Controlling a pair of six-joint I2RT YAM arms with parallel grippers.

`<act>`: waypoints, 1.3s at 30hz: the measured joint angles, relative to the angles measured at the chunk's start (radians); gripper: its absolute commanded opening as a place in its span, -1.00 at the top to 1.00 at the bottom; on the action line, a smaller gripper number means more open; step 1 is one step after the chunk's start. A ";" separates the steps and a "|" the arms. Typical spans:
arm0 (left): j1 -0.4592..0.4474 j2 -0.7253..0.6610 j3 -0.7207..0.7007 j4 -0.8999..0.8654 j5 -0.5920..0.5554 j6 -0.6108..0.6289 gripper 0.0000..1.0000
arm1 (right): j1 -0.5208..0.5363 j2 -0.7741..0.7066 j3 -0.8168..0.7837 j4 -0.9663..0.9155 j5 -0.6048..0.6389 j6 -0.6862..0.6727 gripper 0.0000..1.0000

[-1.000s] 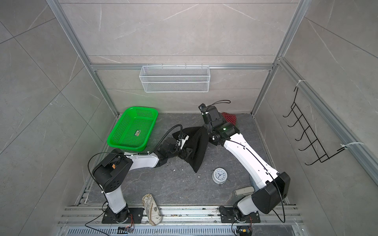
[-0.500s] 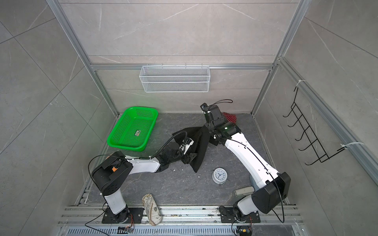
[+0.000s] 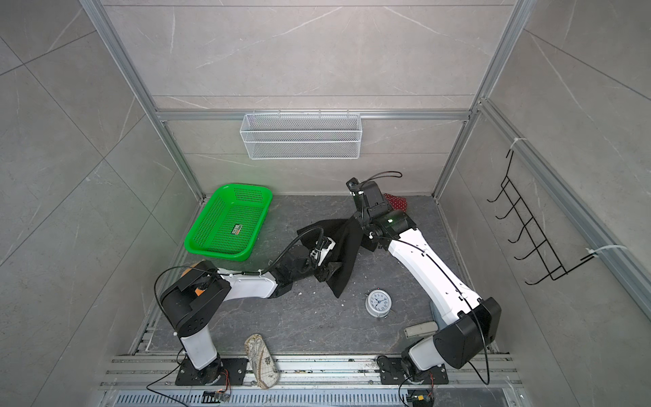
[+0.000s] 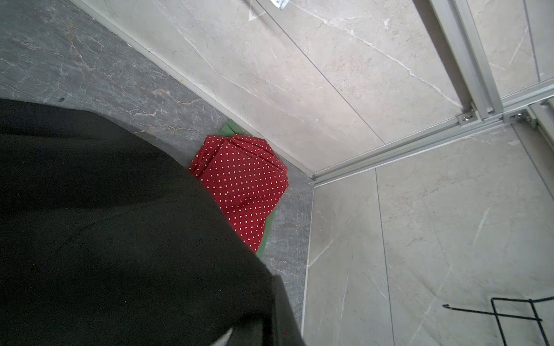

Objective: Fold and stack skirts
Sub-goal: Flatten out the skirt at the center of the table.

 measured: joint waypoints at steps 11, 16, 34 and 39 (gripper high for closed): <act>0.008 -0.015 0.012 -0.084 -0.064 0.010 1.00 | -0.023 -0.021 -0.020 -0.003 -0.002 0.003 1.00; 0.069 -0.206 0.019 -0.304 -0.068 0.063 1.00 | -0.042 -0.046 -0.044 -0.009 -0.002 0.011 1.00; 0.277 -0.344 0.383 -1.200 0.371 0.483 1.00 | -0.045 -0.080 -0.164 -0.131 -0.141 0.085 1.00; 0.327 -0.085 0.515 -1.316 0.475 0.528 1.00 | -0.045 -0.005 -0.188 -0.126 -0.159 0.097 1.00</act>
